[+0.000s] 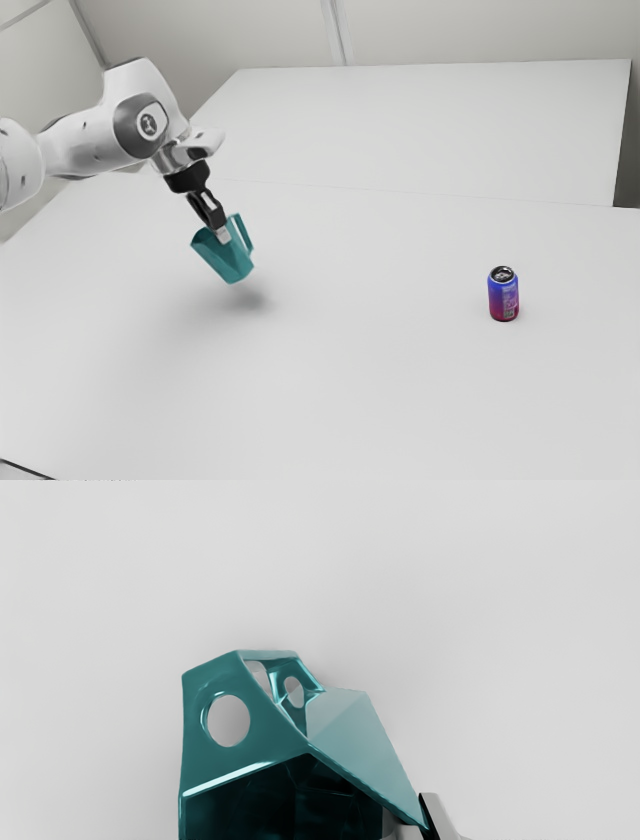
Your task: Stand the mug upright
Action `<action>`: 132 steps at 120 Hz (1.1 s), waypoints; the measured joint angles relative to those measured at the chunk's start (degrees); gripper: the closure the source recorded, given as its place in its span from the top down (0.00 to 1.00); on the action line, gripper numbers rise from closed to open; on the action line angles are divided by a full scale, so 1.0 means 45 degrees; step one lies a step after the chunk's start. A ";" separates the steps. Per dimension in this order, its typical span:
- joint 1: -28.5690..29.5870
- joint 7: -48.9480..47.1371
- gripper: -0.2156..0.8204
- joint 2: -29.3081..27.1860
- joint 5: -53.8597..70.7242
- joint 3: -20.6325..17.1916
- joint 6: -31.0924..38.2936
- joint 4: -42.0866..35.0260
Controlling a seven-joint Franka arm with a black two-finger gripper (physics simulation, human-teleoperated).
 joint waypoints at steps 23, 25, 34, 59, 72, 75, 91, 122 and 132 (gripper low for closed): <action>-0.0023 -0.1298 0.03 0.1108 0.1859 -0.0383 0.0673 0.0404; -0.0025 -0.1394 0.03 0.1160 0.1963 -0.0415 0.0714 0.0382; -0.0096 -0.1794 0.03 0.1269 0.2381 -0.0487 0.0863 0.0214; -0.0140 -0.2683 0.03 0.1629 0.2918 -0.0596 0.1066 -0.0027; -0.0146 -0.3058 0.03 0.1780 0.3014 -0.0609 0.1128 -0.0033; -0.0143 -0.3133 0.05 0.1783 0.3021 -0.0613 0.1136 -0.0034; -0.0130 -0.3445 0.32 0.1745 0.2974 -0.0642 0.1090 -0.0035; -0.0127 -0.3838 0.65 0.0935 0.2823 -0.0660 0.0724 0.0099; -0.0124 -0.3925 0.70 0.0684 0.2495 -0.0651 0.0361 0.0550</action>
